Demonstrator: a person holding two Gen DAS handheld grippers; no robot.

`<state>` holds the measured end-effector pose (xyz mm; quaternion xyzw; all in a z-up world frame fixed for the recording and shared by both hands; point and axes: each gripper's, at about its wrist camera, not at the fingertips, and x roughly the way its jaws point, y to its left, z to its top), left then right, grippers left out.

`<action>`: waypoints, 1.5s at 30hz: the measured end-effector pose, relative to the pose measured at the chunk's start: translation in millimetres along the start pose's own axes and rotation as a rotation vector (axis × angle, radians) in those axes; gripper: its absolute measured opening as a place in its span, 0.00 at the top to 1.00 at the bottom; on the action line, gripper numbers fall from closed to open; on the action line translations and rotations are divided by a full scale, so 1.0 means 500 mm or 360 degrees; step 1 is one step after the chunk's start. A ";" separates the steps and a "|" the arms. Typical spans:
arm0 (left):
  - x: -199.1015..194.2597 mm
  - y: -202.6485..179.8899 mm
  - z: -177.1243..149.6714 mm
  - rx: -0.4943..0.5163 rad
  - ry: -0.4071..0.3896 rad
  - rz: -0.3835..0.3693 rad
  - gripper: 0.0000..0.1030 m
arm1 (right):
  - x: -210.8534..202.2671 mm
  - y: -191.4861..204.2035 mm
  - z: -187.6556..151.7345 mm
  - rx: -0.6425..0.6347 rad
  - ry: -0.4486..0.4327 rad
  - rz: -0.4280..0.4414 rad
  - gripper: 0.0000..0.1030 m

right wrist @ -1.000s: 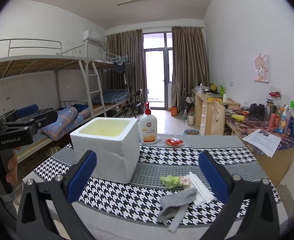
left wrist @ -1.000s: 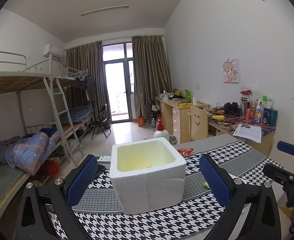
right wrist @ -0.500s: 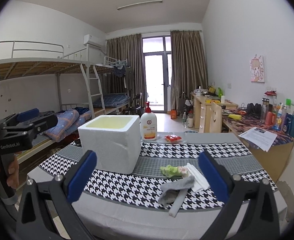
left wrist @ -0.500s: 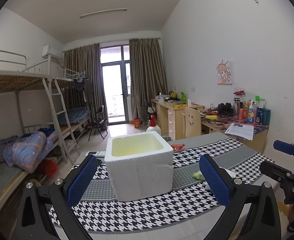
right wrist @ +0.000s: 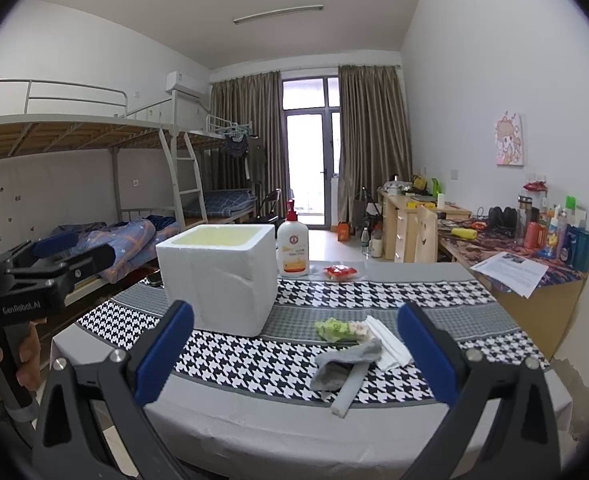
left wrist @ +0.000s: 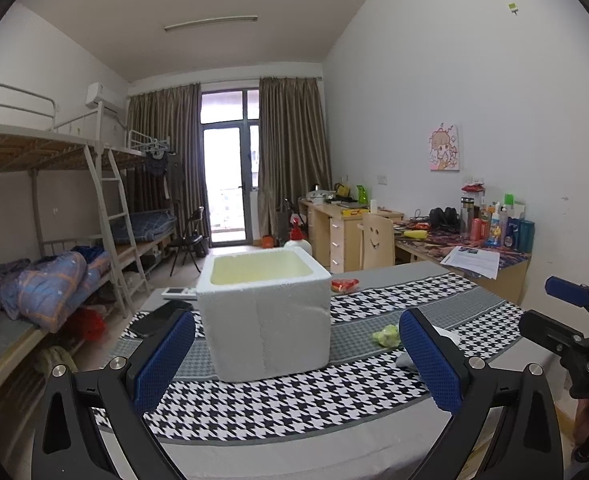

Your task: Organize soft objects

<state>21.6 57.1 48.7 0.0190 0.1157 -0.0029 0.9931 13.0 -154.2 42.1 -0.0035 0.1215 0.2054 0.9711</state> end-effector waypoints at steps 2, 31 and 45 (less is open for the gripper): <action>0.003 0.002 -0.016 -0.0013 0.0001 -0.0017 0.01 | 0.003 -0.003 -0.010 0.0014 0.0015 0.0005 0.00; 0.110 -0.035 -0.134 -0.0014 0.0202 -0.0175 0.01 | 0.076 -0.040 -0.132 0.0033 0.0221 -0.0061 0.00; 0.212 -0.101 -0.141 0.0056 0.0345 -0.0313 0.01 | 0.131 -0.106 -0.156 0.0089 0.0335 -0.0131 0.00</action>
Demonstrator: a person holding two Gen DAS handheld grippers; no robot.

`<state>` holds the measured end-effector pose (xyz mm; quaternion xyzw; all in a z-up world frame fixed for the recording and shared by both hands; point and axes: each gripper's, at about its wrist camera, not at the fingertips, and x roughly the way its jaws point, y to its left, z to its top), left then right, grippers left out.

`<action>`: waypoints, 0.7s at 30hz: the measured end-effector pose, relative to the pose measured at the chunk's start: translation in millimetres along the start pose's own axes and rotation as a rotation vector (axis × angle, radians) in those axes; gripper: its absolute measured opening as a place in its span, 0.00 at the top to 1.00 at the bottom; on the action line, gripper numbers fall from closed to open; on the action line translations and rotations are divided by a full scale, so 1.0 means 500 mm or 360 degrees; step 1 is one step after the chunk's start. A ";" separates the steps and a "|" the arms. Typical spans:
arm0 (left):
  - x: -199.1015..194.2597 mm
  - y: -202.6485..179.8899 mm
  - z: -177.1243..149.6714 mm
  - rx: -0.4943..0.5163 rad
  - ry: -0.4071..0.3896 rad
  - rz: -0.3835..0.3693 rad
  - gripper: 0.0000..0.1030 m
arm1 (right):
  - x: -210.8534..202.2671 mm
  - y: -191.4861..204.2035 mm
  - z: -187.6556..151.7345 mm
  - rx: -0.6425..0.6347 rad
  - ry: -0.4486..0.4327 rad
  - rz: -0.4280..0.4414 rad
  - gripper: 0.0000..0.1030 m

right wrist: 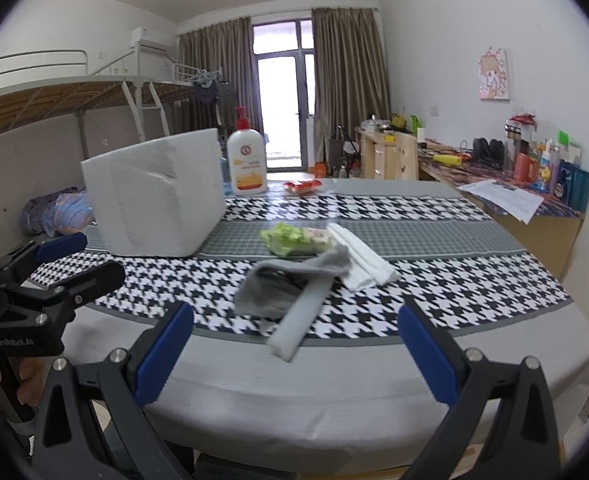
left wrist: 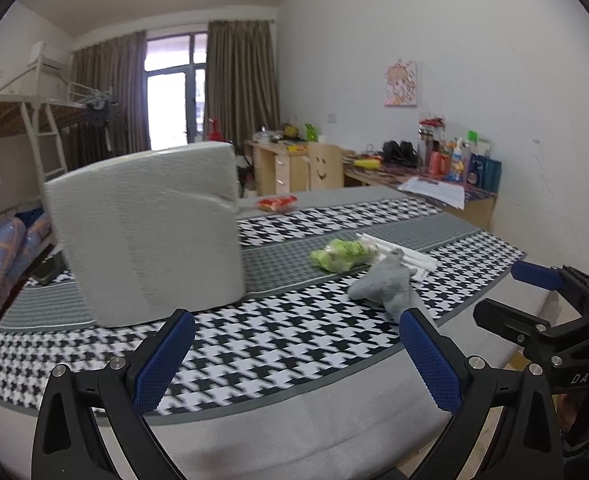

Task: Organize soft objects
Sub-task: 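Move the left gripper onto the grey sock and close on it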

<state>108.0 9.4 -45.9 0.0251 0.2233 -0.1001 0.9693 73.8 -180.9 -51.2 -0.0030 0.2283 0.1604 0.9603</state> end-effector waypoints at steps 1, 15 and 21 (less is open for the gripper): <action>0.010 -0.004 0.004 0.0005 0.0015 -0.0014 0.01 | 0.005 -0.008 0.001 0.0011 0.0009 -0.0007 0.00; 0.120 -0.065 0.017 0.0099 0.0182 -0.0158 0.01 | 0.053 -0.079 -0.008 0.0069 0.0101 -0.0049 0.00; 0.163 -0.086 0.016 0.0133 0.0294 -0.0206 0.07 | 0.058 -0.098 -0.011 0.0105 0.0111 -0.0034 0.00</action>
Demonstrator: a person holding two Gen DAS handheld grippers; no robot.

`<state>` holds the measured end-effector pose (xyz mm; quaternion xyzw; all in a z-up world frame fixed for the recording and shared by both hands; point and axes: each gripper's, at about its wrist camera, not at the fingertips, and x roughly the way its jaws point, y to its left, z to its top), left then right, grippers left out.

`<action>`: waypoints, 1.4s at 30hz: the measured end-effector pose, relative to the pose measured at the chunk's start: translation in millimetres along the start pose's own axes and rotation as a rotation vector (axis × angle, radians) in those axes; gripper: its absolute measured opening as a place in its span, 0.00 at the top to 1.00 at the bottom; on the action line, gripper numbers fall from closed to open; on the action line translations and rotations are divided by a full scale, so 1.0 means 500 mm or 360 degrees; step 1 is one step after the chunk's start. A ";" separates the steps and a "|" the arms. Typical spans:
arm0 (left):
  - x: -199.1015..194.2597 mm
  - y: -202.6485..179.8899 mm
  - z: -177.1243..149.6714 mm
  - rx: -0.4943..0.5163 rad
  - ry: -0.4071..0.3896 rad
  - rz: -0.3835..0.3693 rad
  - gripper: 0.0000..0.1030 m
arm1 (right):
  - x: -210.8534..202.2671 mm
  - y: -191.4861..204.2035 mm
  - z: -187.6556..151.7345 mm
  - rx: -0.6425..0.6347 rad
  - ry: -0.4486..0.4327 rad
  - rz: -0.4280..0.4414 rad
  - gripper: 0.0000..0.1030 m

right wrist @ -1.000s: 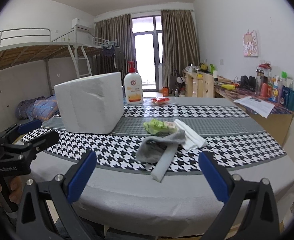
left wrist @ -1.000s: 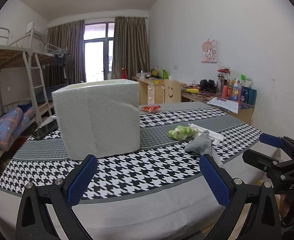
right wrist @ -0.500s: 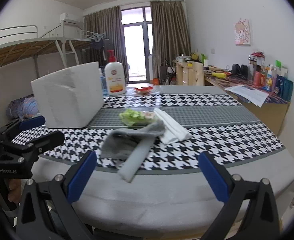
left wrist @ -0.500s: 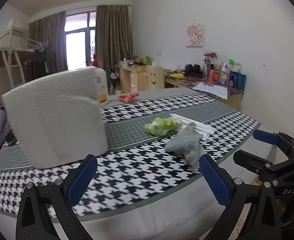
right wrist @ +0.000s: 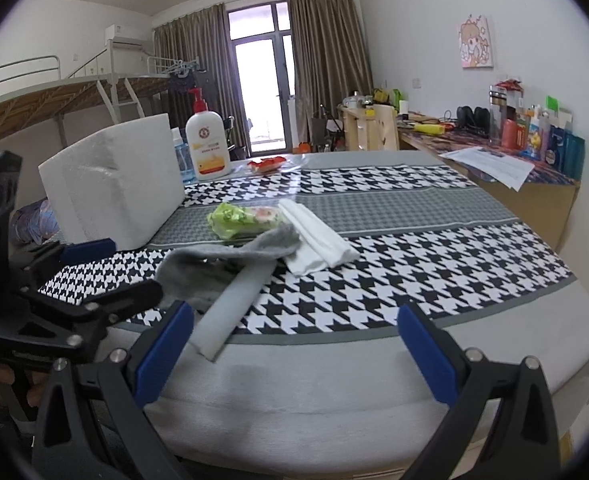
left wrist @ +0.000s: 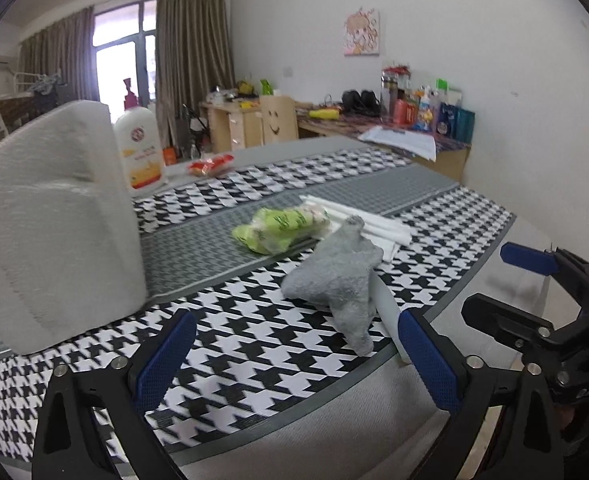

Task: Organize soft objects
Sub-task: 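Move the left gripper onto the grey sock and close on it, then grasp the white foam strip with the right gripper while the left gripper holds the grey sock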

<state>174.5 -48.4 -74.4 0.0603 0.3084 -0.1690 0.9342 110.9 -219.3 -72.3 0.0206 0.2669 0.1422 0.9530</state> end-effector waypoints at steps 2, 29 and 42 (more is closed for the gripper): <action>0.013 -0.003 0.004 0.0000 0.0035 -0.0023 0.12 | 0.004 -0.003 0.000 -0.0005 0.0007 -0.0010 0.00; 0.083 -0.002 0.028 -0.0070 0.0214 -0.0120 0.91 | 0.047 0.009 -0.004 0.0015 0.0116 0.0110 0.00; 0.007 0.037 0.019 -0.0121 0.0082 -0.0081 0.91 | 0.044 0.066 -0.003 -0.0023 0.0112 0.0124 0.00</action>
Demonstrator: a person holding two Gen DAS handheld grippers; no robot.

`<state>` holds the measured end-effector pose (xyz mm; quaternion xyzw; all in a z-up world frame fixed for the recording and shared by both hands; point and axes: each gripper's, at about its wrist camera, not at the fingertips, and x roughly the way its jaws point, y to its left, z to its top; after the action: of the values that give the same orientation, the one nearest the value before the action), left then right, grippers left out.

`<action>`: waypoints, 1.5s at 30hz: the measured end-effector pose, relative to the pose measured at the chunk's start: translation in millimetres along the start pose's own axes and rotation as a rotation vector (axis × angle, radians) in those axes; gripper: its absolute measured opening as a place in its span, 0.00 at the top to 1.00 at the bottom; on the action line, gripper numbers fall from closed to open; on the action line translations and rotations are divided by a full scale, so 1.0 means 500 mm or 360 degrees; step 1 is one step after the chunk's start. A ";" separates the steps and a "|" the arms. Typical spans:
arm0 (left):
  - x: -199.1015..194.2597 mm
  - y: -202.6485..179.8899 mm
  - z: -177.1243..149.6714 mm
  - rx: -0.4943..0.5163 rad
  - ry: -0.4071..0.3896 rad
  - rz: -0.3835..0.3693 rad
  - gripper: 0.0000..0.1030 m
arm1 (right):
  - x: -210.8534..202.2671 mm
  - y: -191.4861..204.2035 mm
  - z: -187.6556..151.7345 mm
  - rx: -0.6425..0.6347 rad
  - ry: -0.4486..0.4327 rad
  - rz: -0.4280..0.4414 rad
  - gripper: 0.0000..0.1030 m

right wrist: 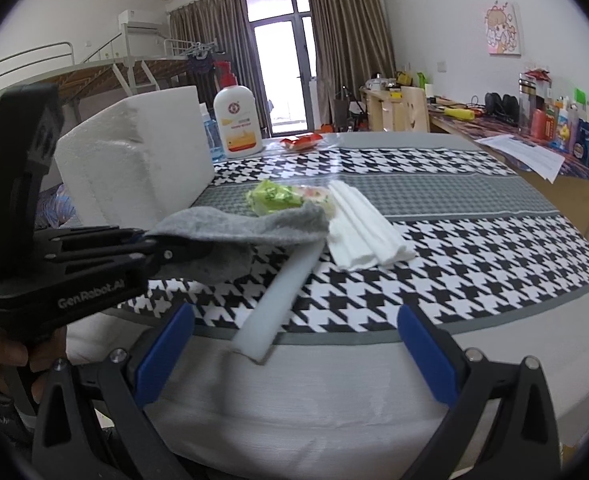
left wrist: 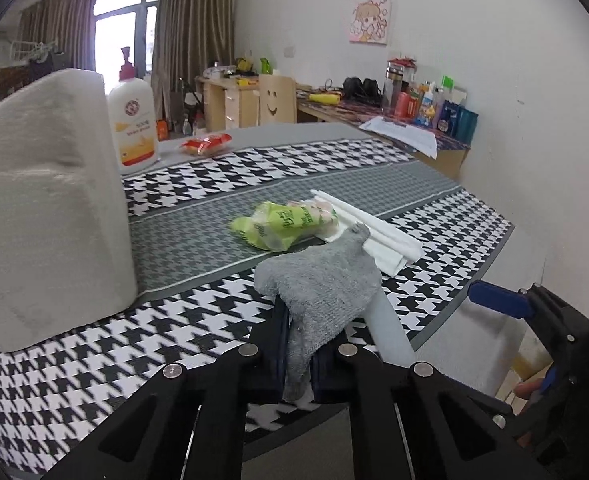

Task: Organize soft objects
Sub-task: 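Grasp the white foam strip with the right gripper while the left gripper holds the grey sock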

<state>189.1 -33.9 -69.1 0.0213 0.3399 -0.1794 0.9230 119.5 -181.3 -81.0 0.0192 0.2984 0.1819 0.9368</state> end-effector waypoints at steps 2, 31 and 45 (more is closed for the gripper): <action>-0.013 0.007 -0.003 -0.0005 -0.0020 0.0011 0.91 | 0.000 0.010 0.000 0.0003 0.0002 -0.0008 0.00; -0.124 0.091 -0.068 -0.0023 -0.0209 0.0062 0.91 | 0.064 0.082 -0.005 0.0090 0.0135 -0.0459 0.46; -0.163 0.108 -0.084 -0.0058 -0.0255 0.0129 0.91 | 0.062 0.086 -0.005 0.0062 0.0114 -0.0426 0.75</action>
<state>124.2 49.2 -54.0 0.0039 0.2669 -0.1367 0.9540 127.3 -130.6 -94.2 -0.0091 0.3350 0.0501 0.9408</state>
